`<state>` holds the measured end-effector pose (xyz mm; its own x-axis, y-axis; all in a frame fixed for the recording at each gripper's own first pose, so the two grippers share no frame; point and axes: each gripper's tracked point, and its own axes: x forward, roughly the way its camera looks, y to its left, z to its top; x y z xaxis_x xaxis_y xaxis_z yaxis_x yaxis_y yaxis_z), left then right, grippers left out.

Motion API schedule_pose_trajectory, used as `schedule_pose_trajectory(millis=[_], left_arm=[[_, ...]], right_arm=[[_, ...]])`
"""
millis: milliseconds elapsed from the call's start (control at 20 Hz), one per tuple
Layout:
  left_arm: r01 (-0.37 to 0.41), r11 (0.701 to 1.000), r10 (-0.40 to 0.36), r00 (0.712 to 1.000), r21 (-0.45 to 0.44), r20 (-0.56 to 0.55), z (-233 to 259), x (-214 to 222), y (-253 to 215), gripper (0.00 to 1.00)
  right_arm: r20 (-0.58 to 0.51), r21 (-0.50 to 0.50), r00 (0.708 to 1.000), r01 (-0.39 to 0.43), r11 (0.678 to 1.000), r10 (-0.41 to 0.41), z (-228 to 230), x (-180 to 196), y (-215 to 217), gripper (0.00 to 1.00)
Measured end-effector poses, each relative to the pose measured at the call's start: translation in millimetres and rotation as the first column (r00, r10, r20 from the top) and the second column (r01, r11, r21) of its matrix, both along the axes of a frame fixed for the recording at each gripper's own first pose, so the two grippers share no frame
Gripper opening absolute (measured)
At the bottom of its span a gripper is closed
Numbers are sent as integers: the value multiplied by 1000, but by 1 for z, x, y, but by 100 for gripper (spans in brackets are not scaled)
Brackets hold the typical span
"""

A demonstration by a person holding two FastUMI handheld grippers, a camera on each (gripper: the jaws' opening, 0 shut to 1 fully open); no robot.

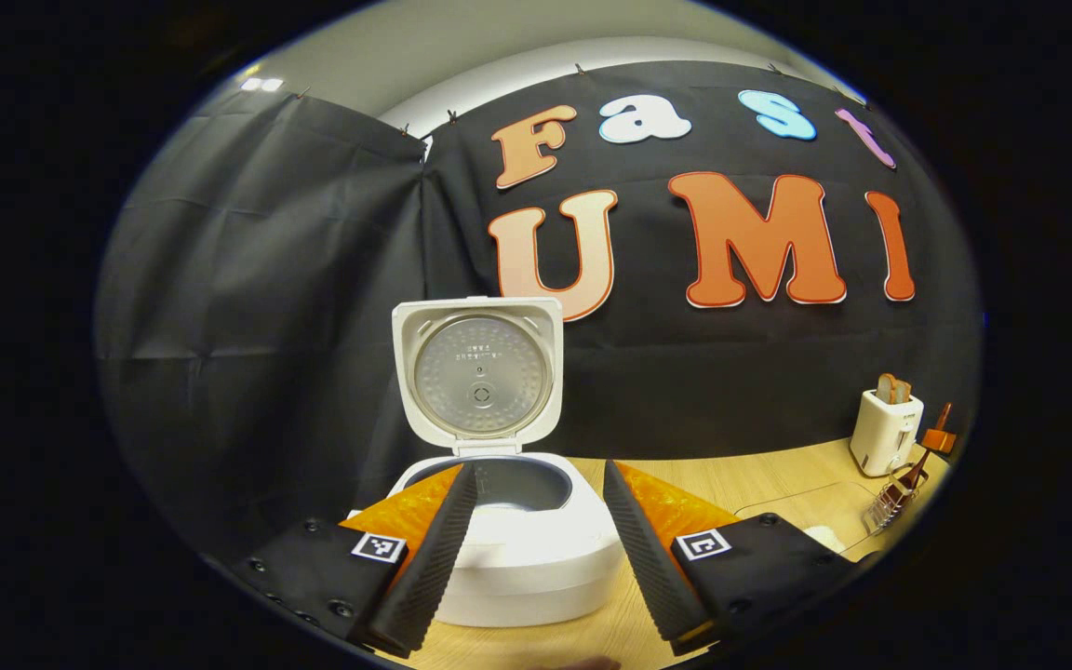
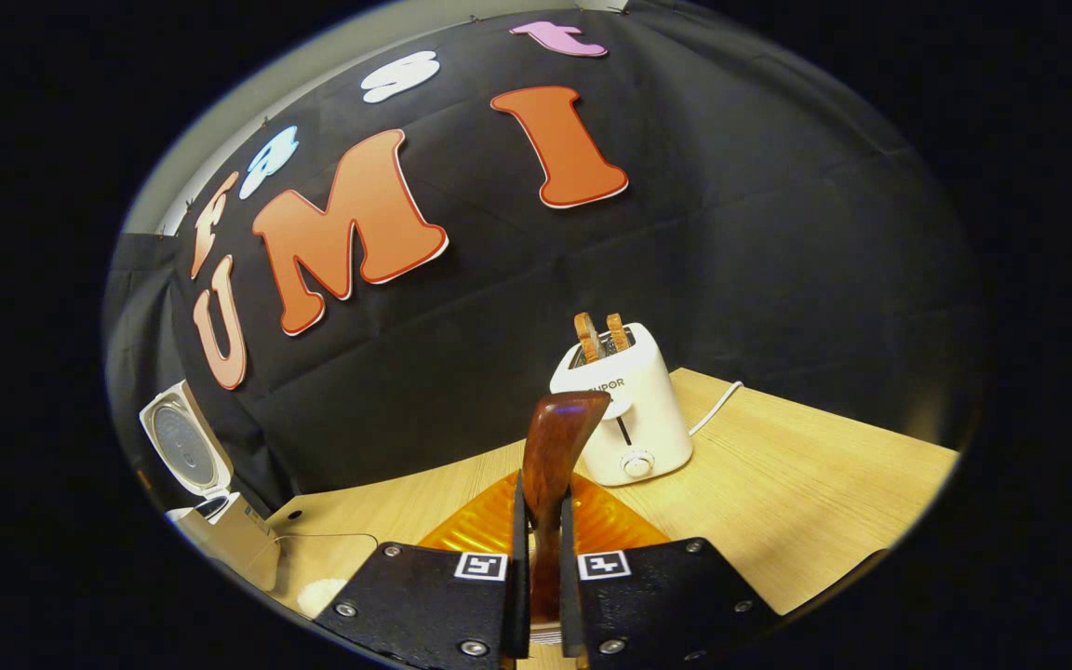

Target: Close the left gripper, press the button to open the rice cooker; take a wooden spoon from the chopstick holder with the right hand, scoop a spoonful of rice and pour it into the rice cooker, then put the wooden spoon back into the chopstick holder.

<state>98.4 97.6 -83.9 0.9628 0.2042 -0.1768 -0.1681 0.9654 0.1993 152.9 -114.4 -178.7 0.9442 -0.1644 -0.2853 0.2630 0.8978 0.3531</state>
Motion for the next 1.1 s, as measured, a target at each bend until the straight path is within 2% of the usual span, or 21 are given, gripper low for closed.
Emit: schedule_pose_trajectory(millis=[100, 150, 200, 250, 300, 400, 450, 550, 600, 750, 850, 900, 950, 1000, 1050, 1100], left_arm=[[18, 1000, -18, 1000, 7, 18, 8, 6, -7, 90], [18, 1000, -19, 999, 9, 26, 11, 10, -8, 87], [20, 1000, -20, 999, 7, 28, 13, 14, -9, 90], [13, 1000, -13, 1000, -2, 12, 12, 17, -9, 87], [18, 1000, -18, 1000, -19, 7, 14, 22, -10, 90], [3, 1000, -3, 1000, -27, 7, 27, 32, -6, 90], [2, 1000, -2, 1000, -27, 21, 37, 38, -5, 90], [-5, 1000, 6, 999, -21, 38, 53, 51, 2, 89], [-10, 1000, 11, 999, -24, 40, 60, 58, 6, 86], [-13, 999, 14, 999, -37, 31, 79, 83, 15, 86], [-21, 1000, 21, 999, -13, 25, 90, 99, 23, 89], [-33, 999, 32, 999, 10, 32, 96, 107, 27, 89], [-40, 999, 40, 999, 28, 29, 99, 116, 31, 87], [-44, 998, 43, 999, 35, 29, 102, 125, 34, 89], [-42, 999, 42, 999, 29, 25, 105, 136, 35, 86], [-51, 998, 50, 998, 24, 25, 109, 145, 39, 88]], right_arm=[[-16, -51, 1000, 20, 999, -21, 2, -1, -12, 20], [-20, -63, 999, 26, 998, -27, 4, -4, -16, 29], [-15, -66, 999, 32, 997, -33, 8, -7, -19, 33], [-10, -68, 999, 40, 997, -41, 13, -10, -24, 35], [-8, -78, 999, 52, 996, -53, 18, -14, -31, 35], [-4, -80, 1000, 15, 997, -15, 27, -20, -28, 37], [-3, -112, 1000, -2, 994, 2, 32, -24, -28, 40], [15, -204, 1000, -2, 979, 5, 47, -34, -39, 53], [34, -238, 999, 9, 971, -1, 59, -36, -47, 53], [86, -305, 996, 48, 951, -23, 94, -46, -56, 64], [100, -346, 994, 68, 936, -35, 112, -55, -63, 77], [114, -369, 993, 74, 927, -34, 123, -57, -65, 75], [130, -388, 991, 84, 918, -35, 134, -59, -67, 79], [143, -406, 989, 92, 909, -36, 145, -62, -70, 80], [160, -422, 986, 103, 901, -38, 156, -65, -70, 82], [176, -437, 984, 114, 892, -39, 168, -68, -72, 83]])
